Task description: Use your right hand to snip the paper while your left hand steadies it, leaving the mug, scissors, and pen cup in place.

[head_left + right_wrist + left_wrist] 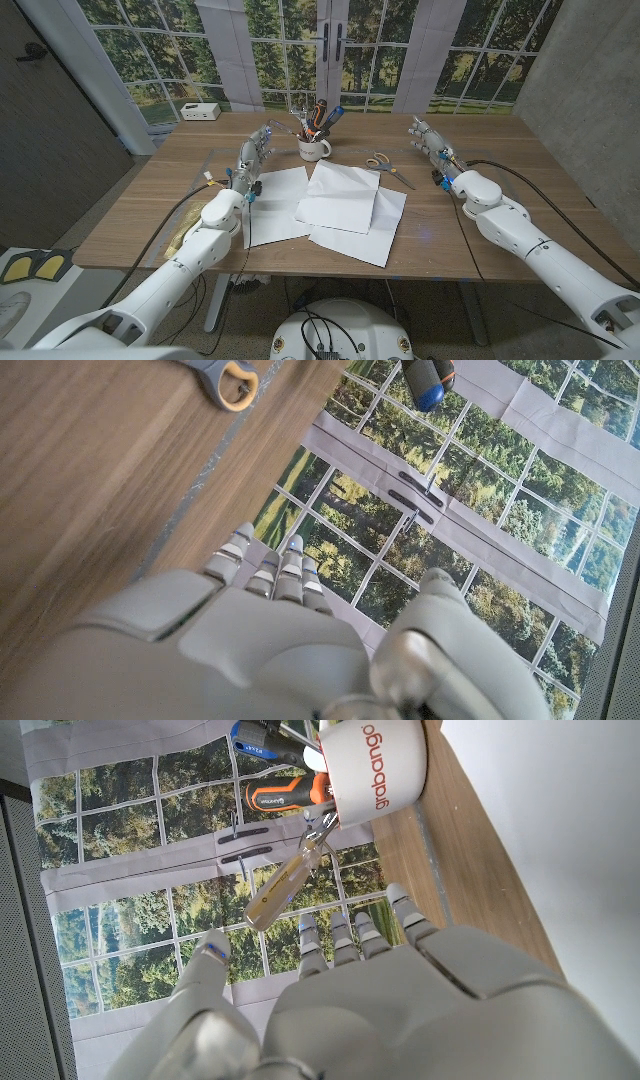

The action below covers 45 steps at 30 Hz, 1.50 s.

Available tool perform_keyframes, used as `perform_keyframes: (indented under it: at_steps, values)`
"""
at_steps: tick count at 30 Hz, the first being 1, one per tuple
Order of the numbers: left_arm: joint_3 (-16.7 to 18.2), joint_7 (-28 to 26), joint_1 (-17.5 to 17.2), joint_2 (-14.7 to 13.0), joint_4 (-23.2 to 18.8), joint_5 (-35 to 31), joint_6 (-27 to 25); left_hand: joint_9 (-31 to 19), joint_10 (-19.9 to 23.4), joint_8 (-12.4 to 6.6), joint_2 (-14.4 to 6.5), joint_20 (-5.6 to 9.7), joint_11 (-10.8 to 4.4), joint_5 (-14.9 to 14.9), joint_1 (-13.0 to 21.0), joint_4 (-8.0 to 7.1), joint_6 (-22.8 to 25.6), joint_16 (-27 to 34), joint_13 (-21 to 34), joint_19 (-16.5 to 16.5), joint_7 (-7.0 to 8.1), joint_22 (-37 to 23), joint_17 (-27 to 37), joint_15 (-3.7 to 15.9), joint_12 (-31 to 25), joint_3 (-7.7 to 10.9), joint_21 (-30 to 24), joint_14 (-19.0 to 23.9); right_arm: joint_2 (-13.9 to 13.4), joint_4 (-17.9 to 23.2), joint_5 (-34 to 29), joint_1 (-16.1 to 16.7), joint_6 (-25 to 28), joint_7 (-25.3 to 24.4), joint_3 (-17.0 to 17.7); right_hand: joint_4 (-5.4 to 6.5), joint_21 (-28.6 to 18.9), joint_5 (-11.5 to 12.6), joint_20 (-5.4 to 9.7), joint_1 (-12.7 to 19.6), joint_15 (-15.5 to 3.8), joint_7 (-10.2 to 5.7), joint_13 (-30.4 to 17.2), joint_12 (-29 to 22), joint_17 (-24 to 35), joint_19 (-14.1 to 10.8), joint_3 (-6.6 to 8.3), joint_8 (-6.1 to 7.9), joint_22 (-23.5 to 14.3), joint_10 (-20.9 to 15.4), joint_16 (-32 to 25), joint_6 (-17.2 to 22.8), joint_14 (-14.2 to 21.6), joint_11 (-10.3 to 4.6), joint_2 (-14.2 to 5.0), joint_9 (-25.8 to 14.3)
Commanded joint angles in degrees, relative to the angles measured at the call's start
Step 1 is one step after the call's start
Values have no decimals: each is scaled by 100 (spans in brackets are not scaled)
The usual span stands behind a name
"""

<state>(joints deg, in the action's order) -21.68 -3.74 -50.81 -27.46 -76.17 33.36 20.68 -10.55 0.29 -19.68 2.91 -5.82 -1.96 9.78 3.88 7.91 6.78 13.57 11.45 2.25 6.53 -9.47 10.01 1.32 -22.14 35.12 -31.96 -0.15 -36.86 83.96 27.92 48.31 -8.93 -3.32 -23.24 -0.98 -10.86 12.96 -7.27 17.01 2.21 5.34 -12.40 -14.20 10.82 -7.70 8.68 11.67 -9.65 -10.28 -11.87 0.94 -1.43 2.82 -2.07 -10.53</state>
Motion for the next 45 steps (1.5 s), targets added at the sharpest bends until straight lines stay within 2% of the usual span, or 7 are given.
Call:
perform_keyframes:
  at_steps: [1,17,23,25,30,33,45]
  values:
    - [103,-205,-192,-130,-454,-50,-12,-9,75,4,8,-18,-22,29,17,-1,107,-22,16,-71,4,-23,16,24,-22,-30,45,71,-62,179,-430,-271,289,-268,-127,-142,-39,-55,-93,192,108,108,-6,23,18,-56,65,61,-18,-74,-69,132,121,118,-38,-22]
    - [154,-118,-462,-171,-702,291,-257,-15,270,34,-6,39,-31,30,39,9,273,-25,7,-212,27,-24,15,47,-26,-46,110,225,-256,887,-336,18,944,-343,-138,-303,-39,-106,-106,437,33,40,-9,50,29,-110,158,29,-22,-107,-72,109,191,36,-94,-22]
    - [177,-147,-467,-24,-619,433,-242,-19,294,72,-21,129,-39,30,54,13,345,-154,5,-169,21,-26,16,97,16,-57,210,-11,-462,1346,-520,133,1334,-622,-108,-487,-35,-168,-151,742,36,-341,-45,24,39,-127,305,127,-28,-232,-64,429,208,-65,-224,-26]
    - [162,-120,-449,-12,-581,446,-257,-19,322,75,-26,135,-52,30,61,15,362,-154,4,-168,22,-26,16,98,12,-57,223,-2,-508,1453,-555,151,1461,-691,-98,-523,-43,-182,-145,797,36,-349,-54,7,40,-153,328,132,-29,-292,-84,473,267,-91,-241,-27]
    - [140,-144,-442,-13,-581,425,-295,-20,358,78,-31,140,-52,30,73,20,414,-145,4,-185,7,-26,15,103,17,-59,246,44,-619,1680,-574,223,1690,-760,-76,-716,-129,-244,104,1136,-436,-440,-93,12,50,-519,464,201,-31,-359,-235,868,792,-135,-337,-39]
    - [132,-127,-441,-10,-566,439,-311,-21,376,84,-33,147,-51,29,77,22,430,-144,4,-195,9,-27,15,102,19,-62,258,61,-677,1803,-683,239,1842,-841,-115,-747,-133,-253,115,1208,-414,-501,-94,21,50,-579,487,249,-31,-365,-235,1052,836,-139,-349,-42]
    - [86,-86,-418,-58,-511,328,-274,-24,466,96,-36,152,-60,28,92,28,540,-134,4,-252,0,-27,16,95,24,-75,306,144,-708,2008,-1045,304,2000,-1114,-206,-817,-199,-267,110,1472,-450,-345,-119,-29,101,-928,540,275,-41,-572,-377,1381,1269,-113,-332,-45]
